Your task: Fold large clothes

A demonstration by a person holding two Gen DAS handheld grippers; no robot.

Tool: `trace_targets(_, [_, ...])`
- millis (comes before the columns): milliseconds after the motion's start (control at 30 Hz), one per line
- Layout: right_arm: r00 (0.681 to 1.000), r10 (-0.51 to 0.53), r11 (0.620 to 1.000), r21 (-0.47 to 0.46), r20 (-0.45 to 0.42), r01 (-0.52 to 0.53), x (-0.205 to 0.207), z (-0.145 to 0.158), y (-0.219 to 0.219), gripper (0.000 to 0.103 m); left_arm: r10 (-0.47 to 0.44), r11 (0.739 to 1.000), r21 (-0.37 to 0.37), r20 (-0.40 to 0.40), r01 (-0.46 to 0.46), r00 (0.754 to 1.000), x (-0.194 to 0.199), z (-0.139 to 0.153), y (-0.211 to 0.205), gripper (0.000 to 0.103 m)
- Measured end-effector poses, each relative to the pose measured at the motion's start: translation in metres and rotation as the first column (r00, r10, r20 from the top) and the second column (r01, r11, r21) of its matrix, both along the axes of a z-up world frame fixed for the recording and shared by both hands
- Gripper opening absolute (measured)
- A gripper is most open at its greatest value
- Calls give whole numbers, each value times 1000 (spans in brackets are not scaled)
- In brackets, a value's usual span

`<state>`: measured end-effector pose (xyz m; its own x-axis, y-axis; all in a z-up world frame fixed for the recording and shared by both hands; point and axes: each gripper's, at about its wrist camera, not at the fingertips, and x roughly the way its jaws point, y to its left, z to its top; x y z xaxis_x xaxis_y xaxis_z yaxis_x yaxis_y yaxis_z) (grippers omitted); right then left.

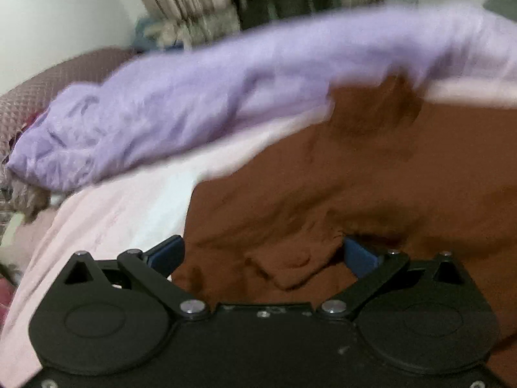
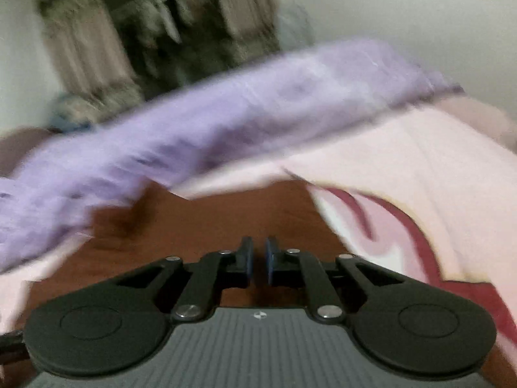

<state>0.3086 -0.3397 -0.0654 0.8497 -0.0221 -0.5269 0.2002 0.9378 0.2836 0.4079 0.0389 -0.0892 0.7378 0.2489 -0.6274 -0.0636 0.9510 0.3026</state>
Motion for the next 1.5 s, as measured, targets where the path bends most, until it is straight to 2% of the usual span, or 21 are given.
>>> trace_targets(33, [999, -8, 1000, 1, -51, 8, 9, -12, -10, 10, -9, 999, -45, -16, 8, 1000, 5, -7, 6, 103])
trace_targets(100, [991, -21, 1000, -22, -134, 19, 23, -32, -18, 0, 4, 995, -99, -21, -6, 1000, 9, -4, 12, 103])
trace_targets(167, [993, -40, 999, 27, -112, 43, 20, -27, -26, 2, -2, 997, -81, -8, 1, 1000, 12, 12, 7, 103])
trace_targets(233, [998, -37, 996, 79, -55, 42, 14, -13, -27, 3, -17, 997, -71, 84, 23, 996, 11, 35, 0, 103])
trace_targets(367, [1000, -21, 999, 26, 11, 20, 22, 5, -13, 9, -18, 995, -88, 213, 38, 977, 19, 56, -7, 103])
trace_targets(467, [999, 11, 1000, -11, -41, -11, 48, -13, -2, 8, -19, 990, -131, 180, 43, 984, 39, 40, -2, 103])
trace_targets(533, [993, 27, 999, -23, -111, -30, 67, -39, 1, 5, -9, 994, -109, 84, 18, 996, 57, 11, 0, 103])
trace_targets(567, [998, 23, 999, -40, -55, -25, 63, -44, 3, 5, -7, 995, -97, 17, 8, 1000, 66, -8, 2, 103])
trace_targets(600, [998, 24, 998, -50, -56, -27, 61, -43, 5, 5, -12, 990, -137, 39, 17, 999, 66, -18, 7, 103])
trace_targets(700, [995, 23, 1000, -1, -102, -24, 56, -30, 1, 5, 12, 985, -174, 29, -7, 999, 63, -2, 14, 103])
trace_targets(800, [995, 50, 998, 48, -83, -46, 30, -11, -2, 14, 33, 986, -166, 106, -15, 994, 32, 34, 17, 103])
trace_targets(900, [995, 97, 995, 6, -30, -97, -19, 14, 12, 15, -10, 970, -237, 169, 51, 986, -23, 61, 16, 103])
trace_targets(933, [992, 121, 993, 17, -43, -120, -24, 14, 14, 12, -21, 966, -249, 177, 66, 984, -39, 62, 14, 103])
trace_targets(1000, [979, 171, 984, 74, -113, -163, -44, 11, 22, 9, 5, 963, -268, 155, 37, 988, -66, 55, 9, 103])
trace_targets(1067, [970, 204, 977, 90, -132, -193, -53, 0, 32, 9, 6, 958, -286, 95, 21, 995, -74, 32, 3, 103])
trace_targets(1133, [961, 192, 981, 76, -198, -180, -44, -18, 41, 8, -6, 977, -214, -64, -8, 998, -60, 0, -13, 103])
trace_targets(1167, [960, 190, 981, 89, -206, -175, -37, -29, 41, 6, -23, 984, -179, -88, 7, 996, -56, -12, -20, 103])
trace_targets(1200, [965, 188, 978, 126, -183, -167, -34, -33, 37, 6, -27, 984, -176, -51, 18, 998, -58, -12, -22, 103])
trace_targets(1300, [960, 185, 964, 229, -209, -135, -37, -19, 18, 5, -10, 982, -188, -90, -7, 996, -61, 7, -23, 103])
trace_targets(1433, [965, 182, 982, 82, -189, -169, -84, 7, 27, 20, -61, 976, -209, -26, 54, 998, -91, 37, -18, 103])
trace_targets(1500, [958, 214, 977, 46, -191, -208, -106, 11, 34, 21, -78, 972, -224, -12, 74, 997, -112, 42, -24, 103])
